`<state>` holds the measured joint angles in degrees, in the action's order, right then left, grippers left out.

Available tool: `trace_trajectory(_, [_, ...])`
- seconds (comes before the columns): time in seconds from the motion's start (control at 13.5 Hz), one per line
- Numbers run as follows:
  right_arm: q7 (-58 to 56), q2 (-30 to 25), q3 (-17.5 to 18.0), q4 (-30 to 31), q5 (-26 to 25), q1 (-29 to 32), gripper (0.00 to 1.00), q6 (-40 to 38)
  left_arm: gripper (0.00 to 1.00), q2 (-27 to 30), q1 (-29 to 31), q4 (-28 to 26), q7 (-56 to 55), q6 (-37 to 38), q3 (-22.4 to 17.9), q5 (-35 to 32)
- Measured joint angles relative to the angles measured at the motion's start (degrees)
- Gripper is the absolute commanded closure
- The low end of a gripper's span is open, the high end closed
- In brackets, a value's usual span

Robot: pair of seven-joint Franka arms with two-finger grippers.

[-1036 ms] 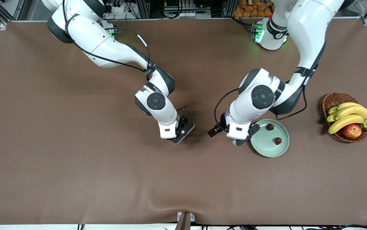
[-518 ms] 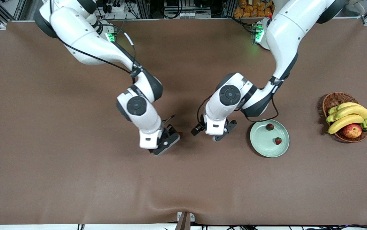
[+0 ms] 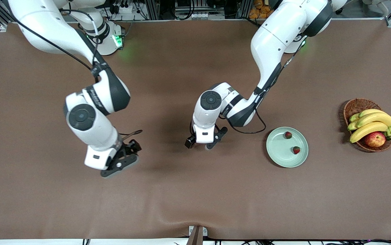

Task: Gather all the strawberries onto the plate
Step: 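Release the strawberry with the right gripper while the left gripper reaches it, then grasp the third strawberry with the left gripper while the right gripper retracts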

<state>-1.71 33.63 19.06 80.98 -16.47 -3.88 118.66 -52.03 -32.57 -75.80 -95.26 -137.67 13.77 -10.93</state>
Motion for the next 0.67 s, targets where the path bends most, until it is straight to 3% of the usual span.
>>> trace_trajectory(0.15, [0.0, -4.0, -3.1, 1.4, 3.2, 0.8, 0.00, -4.1, 0.04, -0.9, -0.3, 0.9, 0.0, -0.6, 0.0, 0.0])
trace_trajectory(0.3, [-0.2, -7.9, -8.1, 2.5, 8.9, 0.9, 0.00, -6.3, 0.24, -1.3, -0.5, 1.2, 0.1, -0.9, -0.1, 0.0])
trace_trajectory(0.44, [-0.5, -12.3, -11.7, 5.4, 11.3, 1.8, 0.00, -7.9, 0.27, -2.2, -0.9, 2.3, 0.6, -0.9, -0.1, 0.0])
trace_trajectory(0.67, [-0.4, -18.7, -13.2, 9.2, 14.5, 5.2, 0.00, -12.2, 0.28, -4.5, -1.0, 4.9, 1.4, -2.0, -0.2, 0.0])
